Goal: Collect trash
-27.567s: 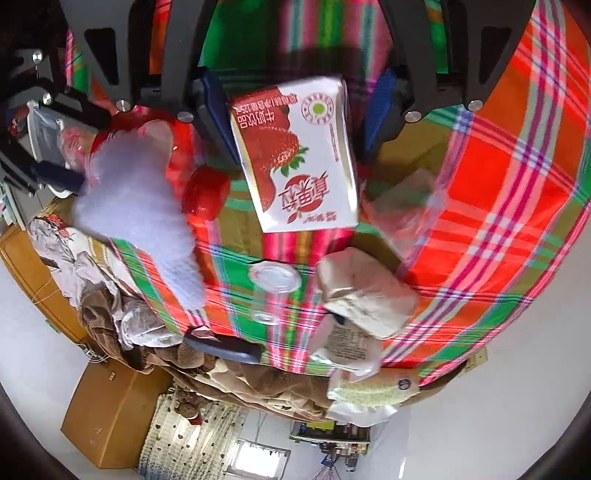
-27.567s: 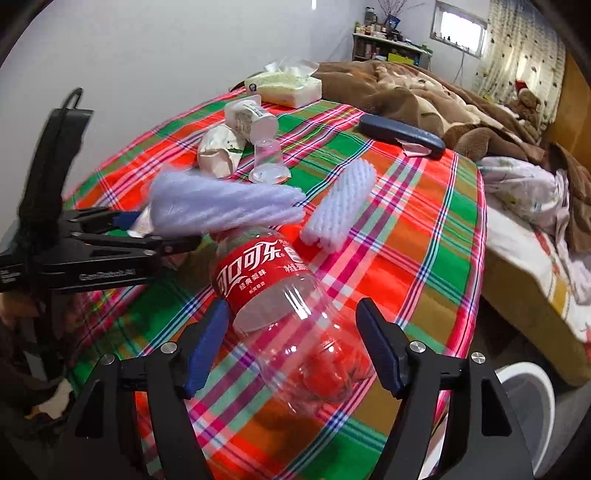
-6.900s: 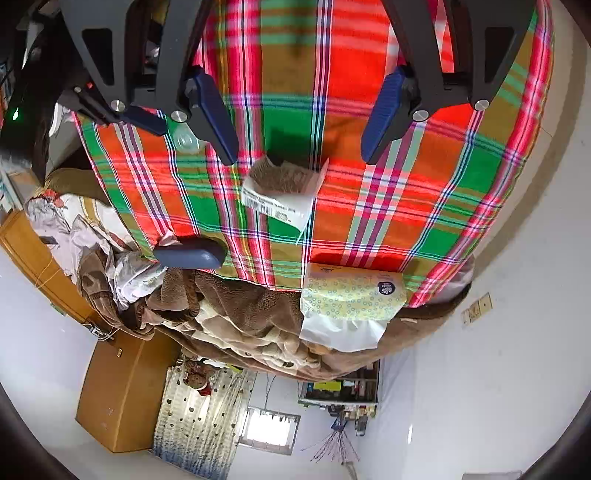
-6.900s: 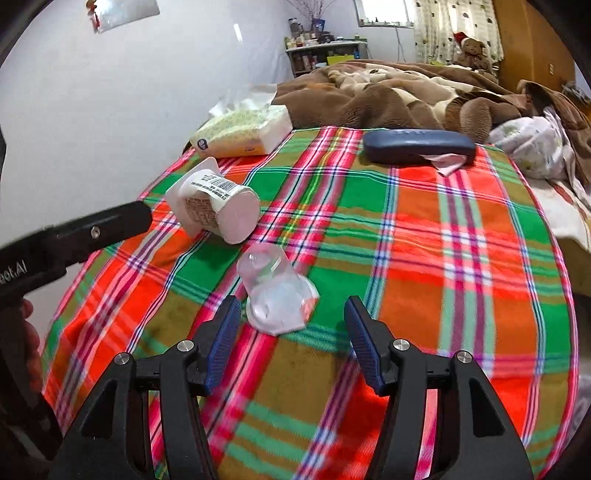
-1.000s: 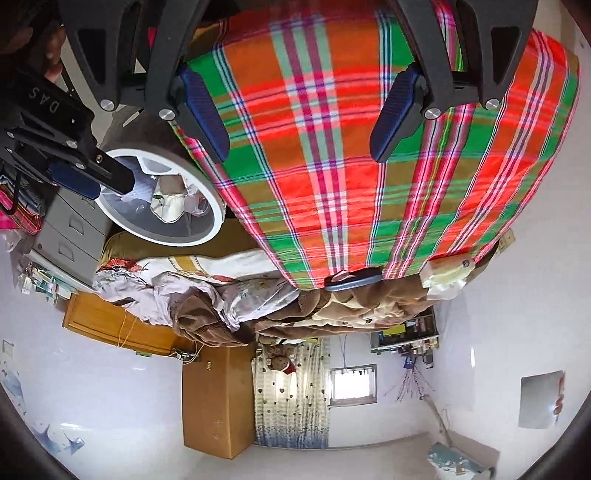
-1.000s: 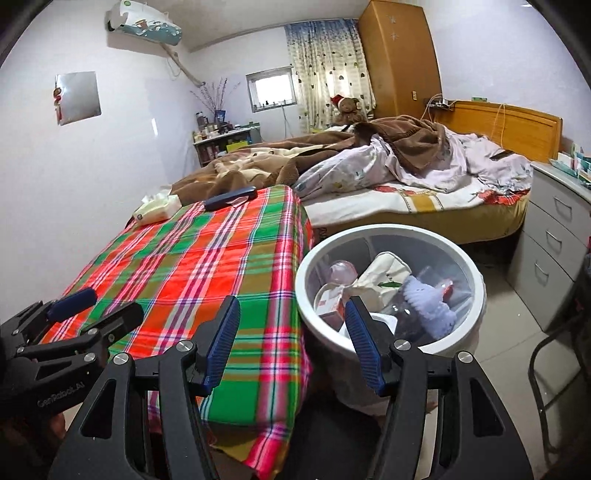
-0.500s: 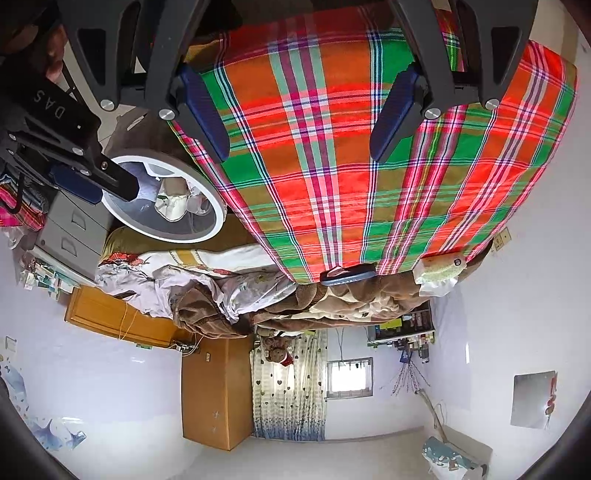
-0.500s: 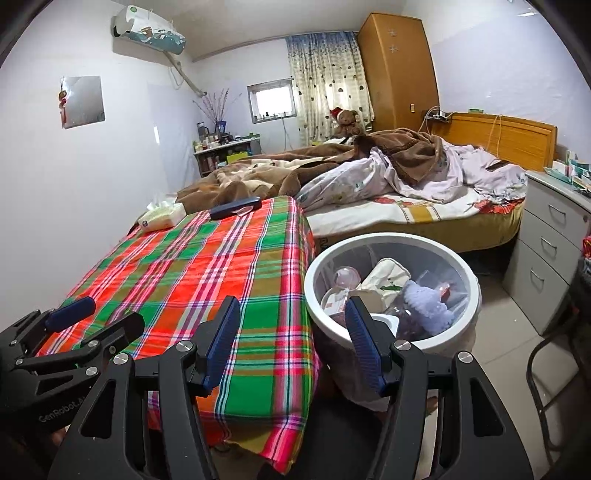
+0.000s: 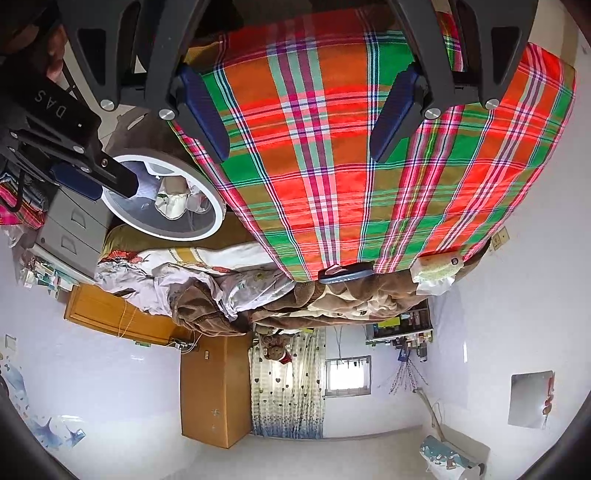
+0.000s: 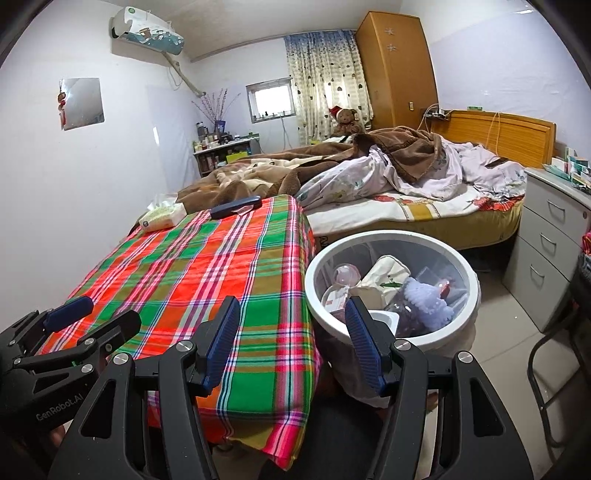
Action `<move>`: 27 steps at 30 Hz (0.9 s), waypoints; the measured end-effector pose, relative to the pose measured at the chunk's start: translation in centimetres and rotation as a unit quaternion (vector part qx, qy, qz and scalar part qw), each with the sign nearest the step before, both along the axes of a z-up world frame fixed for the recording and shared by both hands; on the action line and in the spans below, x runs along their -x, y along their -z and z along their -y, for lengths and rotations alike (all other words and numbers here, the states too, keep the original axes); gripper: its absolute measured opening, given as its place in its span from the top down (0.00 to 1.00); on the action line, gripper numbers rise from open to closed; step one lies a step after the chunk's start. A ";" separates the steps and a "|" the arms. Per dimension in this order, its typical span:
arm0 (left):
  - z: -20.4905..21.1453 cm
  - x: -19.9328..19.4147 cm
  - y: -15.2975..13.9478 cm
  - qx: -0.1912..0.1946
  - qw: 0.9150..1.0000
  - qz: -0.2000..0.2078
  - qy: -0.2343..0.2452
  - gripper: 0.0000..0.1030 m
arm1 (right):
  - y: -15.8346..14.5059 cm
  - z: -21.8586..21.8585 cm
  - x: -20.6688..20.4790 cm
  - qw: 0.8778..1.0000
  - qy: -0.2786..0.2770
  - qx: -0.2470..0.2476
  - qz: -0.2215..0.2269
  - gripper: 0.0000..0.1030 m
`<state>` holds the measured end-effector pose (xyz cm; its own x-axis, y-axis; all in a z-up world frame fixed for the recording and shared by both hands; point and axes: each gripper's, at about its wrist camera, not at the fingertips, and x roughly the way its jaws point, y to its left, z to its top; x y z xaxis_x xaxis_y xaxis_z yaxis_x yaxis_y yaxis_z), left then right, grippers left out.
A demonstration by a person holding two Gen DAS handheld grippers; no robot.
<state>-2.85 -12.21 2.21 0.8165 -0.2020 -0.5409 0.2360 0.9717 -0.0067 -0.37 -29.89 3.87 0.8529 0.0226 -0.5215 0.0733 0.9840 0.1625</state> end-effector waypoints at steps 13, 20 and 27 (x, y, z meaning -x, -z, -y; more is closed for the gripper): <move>-0.2 0.1 -0.2 0.002 1.000 0.000 0.000 0.24 | -0.1 -0.1 0.1 1.000 0.000 0.001 -0.001 0.41; -0.2 0.1 -0.2 0.003 1.000 0.000 0.000 0.24 | -0.2 -0.2 0.1 1.000 0.000 0.001 0.000 0.41; -0.3 0.2 -0.2 0.003 1.000 0.000 -0.001 0.24 | -0.3 -0.2 0.1 1.000 0.000 0.001 0.001 0.41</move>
